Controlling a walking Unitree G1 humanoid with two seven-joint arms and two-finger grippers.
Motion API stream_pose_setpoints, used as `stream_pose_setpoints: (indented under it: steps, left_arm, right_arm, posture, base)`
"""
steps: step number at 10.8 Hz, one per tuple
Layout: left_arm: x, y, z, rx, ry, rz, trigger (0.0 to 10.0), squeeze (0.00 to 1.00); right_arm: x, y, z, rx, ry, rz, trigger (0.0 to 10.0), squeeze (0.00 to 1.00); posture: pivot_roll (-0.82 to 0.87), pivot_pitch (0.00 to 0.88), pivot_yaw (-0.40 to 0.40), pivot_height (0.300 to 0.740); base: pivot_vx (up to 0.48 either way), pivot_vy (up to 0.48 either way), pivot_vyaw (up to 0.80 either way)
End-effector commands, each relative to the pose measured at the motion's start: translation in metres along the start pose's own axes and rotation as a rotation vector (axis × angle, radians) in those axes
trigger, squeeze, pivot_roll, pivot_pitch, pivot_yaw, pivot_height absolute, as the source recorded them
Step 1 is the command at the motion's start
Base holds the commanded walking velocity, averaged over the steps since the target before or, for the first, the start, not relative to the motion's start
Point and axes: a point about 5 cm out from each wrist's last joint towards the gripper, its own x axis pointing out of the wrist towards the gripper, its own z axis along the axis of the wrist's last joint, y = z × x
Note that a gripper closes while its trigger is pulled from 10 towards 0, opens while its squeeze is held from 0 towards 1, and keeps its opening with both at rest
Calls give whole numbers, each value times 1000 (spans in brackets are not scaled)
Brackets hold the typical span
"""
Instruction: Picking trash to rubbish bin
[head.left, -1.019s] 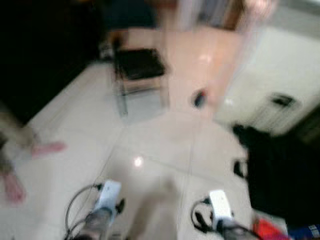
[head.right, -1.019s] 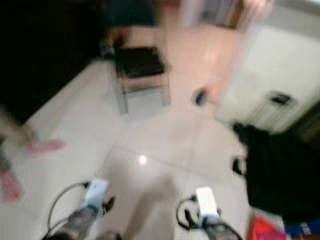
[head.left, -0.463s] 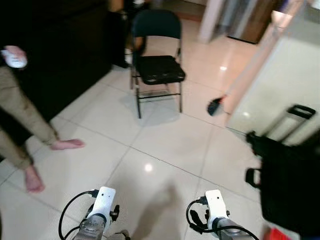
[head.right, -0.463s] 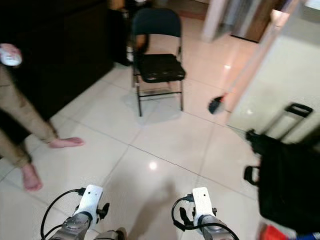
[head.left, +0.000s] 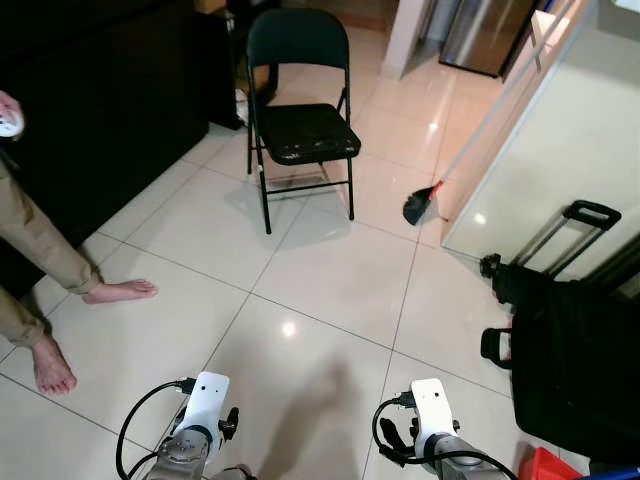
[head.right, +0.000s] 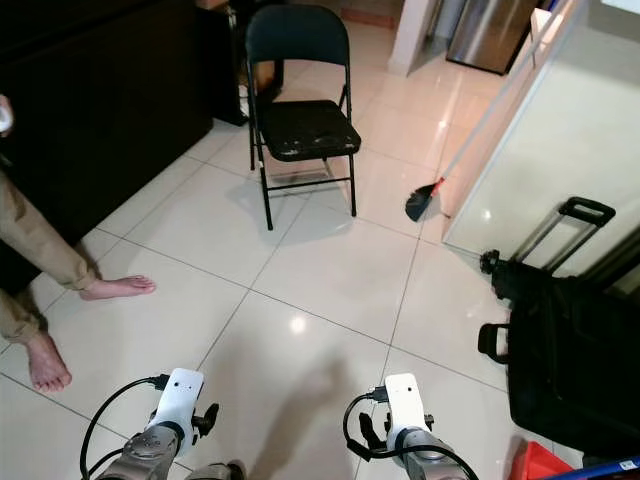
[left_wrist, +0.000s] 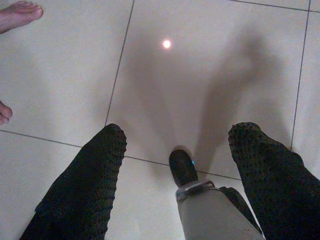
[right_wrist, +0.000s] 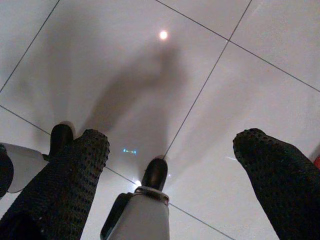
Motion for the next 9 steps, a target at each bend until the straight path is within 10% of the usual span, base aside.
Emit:
stream_pose_setpoints:
  steps: [1,9]
  left_arm:
    - [0,-3,-2,1,13,-8,10000,0]
    - [-1,0,-3,38,13,-14,10000,0]
  right_arm:
    - [-1,-4,0,7,-1,-17,10000,0]
    - [1,-5,8,7,-26,-36,10000,0]
  posture:
    - [34,55,-103,740]
    - [38,0,-82,740]
  base:
    - [0,0,0]
    - [0,0,0]
